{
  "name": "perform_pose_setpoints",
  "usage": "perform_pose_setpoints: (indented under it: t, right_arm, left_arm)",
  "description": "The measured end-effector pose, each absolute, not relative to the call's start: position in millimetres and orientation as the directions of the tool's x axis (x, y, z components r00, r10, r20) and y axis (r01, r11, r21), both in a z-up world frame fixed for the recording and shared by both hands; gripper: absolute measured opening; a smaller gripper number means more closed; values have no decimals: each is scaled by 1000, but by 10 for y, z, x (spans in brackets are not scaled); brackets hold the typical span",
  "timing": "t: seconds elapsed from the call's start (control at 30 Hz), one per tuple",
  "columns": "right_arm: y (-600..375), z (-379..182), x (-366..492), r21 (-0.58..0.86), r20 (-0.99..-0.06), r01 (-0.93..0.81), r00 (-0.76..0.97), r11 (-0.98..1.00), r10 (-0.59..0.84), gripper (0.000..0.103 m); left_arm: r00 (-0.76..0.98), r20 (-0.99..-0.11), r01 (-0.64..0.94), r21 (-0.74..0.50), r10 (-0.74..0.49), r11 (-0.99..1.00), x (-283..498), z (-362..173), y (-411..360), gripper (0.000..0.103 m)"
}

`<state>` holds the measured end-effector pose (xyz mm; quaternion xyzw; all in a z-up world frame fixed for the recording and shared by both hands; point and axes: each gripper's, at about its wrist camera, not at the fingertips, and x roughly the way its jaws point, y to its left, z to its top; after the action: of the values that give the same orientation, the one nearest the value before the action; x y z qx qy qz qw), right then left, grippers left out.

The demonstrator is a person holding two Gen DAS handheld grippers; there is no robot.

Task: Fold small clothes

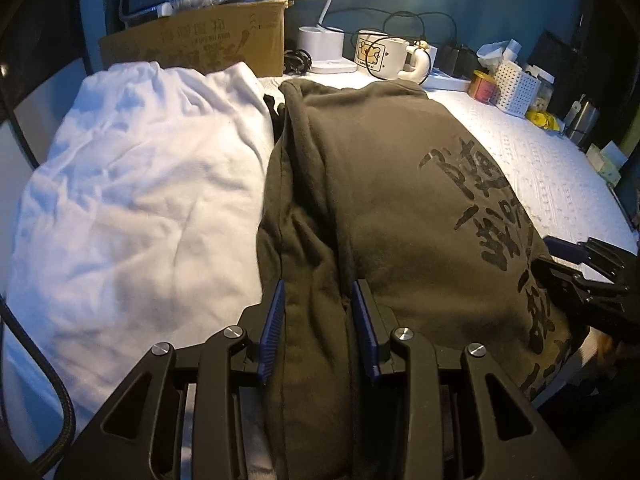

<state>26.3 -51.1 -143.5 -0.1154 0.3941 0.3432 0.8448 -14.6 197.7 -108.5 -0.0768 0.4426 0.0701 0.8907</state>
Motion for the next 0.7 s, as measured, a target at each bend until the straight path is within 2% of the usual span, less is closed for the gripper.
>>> perform_pose_setpoints:
  t: [0.1,0.13,0.17,0.2,0.33,0.37,0.43,0.57,0.7]
  right_arm:
    - [-574,-1428,218,85,-745,-672,447,736,495,47]
    - [-610,-1420,197,86,-745,-669,449,738,494,47]
    - [-637,-1413,178,85,-744,-668,451,740,493,47]
    - [-672,-1405,156,80,-744,-665,456,742,488,47]
    - [-816,-1336,85,67,-735,-650,481,757,478,47]
    - [-876,-1309,70,65,-728,-644,491,762,477,47]
    - [-973,-1279,64,70,-722,-633,502,771,477,47]
    - [-1215,-1225,95,71,-709,-598,532,798,462,47]
    - [-1493,-1166,164,63,-698,-545,574,836,427,48]
  left_arm:
    - [614,-787,-191,-76,58,979,-174,-1017,1933,35]
    - [617,-785,-190,-76,59,979,-182,-1001,1915,41]
    - [620,-782,-193,-69,67,979,-192,-987,1888,52]
    - [620,-781,-195,-63,72,979,-184,-983,1876,57]
    - [622,-779,-166,-25,85,986,-206,-881,1699,63]
    - [628,-773,-158,-17,87,987,-213,-842,1642,70]
    - [646,-758,-147,-4,93,989,-226,-767,1548,76]
    - [662,-748,-113,-27,55,993,-188,-685,1361,81]
    - [663,-748,-85,-32,33,996,-102,-680,1148,81]
